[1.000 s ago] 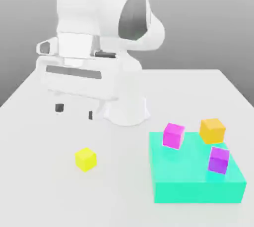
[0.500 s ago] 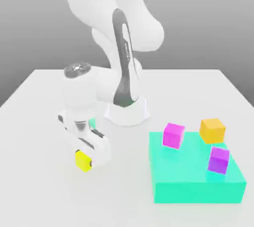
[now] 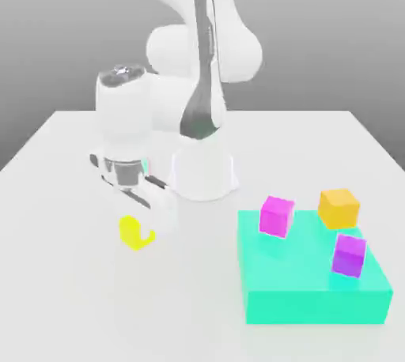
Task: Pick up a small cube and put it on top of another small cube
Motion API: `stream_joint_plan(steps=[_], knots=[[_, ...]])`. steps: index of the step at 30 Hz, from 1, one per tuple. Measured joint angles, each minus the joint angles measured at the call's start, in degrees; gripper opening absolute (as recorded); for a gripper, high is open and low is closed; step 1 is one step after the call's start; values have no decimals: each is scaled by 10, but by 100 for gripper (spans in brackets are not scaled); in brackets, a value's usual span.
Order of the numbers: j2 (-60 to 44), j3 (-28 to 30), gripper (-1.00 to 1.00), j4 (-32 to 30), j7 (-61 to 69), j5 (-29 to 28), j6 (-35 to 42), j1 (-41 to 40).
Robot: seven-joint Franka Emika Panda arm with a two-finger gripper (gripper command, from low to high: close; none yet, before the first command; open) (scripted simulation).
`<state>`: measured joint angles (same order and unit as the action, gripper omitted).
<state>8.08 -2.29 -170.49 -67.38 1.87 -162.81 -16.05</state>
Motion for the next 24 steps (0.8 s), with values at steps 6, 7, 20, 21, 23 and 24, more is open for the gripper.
stream_joint_plan(steps=[6, 7, 20, 21, 23, 24], knots=[[81, -94, -100, 39, -21, 60, 113, 147], [93, -110, -100, 45, -24, 70, 131, 172], [89, -270, -100, 75, -75, 131, 156, 355], [74, -275, 100, 71, -78, 129, 137, 352], [74, -275, 100, 71, -78, 129, 137, 352], [74, -275, 100, 71, -78, 129, 137, 352]])
